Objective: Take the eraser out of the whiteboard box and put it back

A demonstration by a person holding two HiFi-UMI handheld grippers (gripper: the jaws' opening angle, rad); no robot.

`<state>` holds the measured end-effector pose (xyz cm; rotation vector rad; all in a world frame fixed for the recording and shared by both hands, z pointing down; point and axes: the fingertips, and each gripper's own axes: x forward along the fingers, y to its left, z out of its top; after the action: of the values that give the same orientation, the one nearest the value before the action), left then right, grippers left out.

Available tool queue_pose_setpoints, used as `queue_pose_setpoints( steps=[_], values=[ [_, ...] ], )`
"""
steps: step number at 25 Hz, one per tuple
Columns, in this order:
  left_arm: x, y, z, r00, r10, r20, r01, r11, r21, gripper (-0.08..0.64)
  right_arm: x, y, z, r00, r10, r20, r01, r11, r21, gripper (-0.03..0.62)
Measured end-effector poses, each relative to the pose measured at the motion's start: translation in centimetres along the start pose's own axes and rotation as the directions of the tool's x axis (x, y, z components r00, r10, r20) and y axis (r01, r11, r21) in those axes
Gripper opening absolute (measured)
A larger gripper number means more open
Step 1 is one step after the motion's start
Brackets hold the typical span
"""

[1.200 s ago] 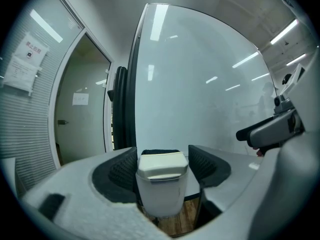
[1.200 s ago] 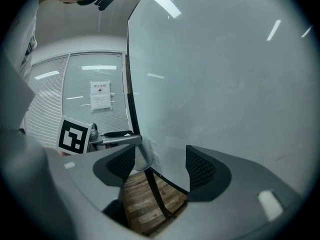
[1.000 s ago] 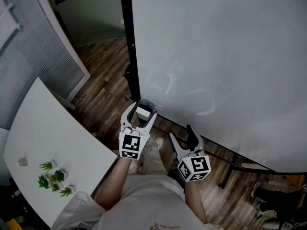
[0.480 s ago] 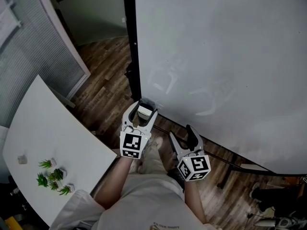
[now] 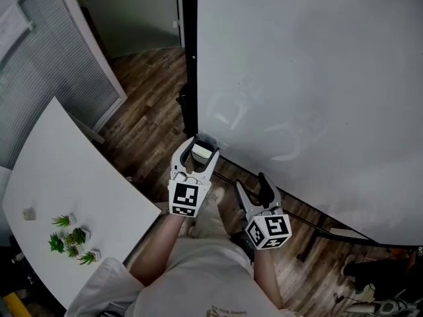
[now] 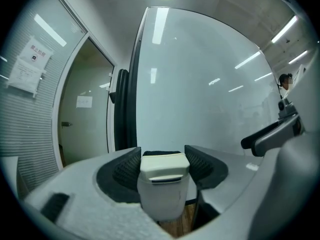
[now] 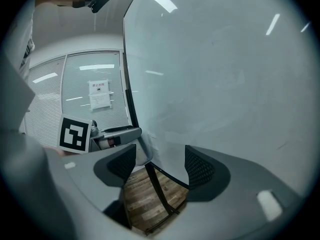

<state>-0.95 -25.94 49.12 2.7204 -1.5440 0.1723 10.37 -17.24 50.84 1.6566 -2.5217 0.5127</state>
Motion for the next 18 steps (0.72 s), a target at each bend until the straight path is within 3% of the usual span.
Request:
queue_pose_setpoints(
  steps=[18],
  values=[
    [-0.16,0.10,0.01,1.000,-0.022,-0.013,0.022,1.000,-0.006,0.265,-0.31,0.24,0.68,1.000,-0.006,0.024,0.006,1.000,-0.005,0.295]
  ],
)
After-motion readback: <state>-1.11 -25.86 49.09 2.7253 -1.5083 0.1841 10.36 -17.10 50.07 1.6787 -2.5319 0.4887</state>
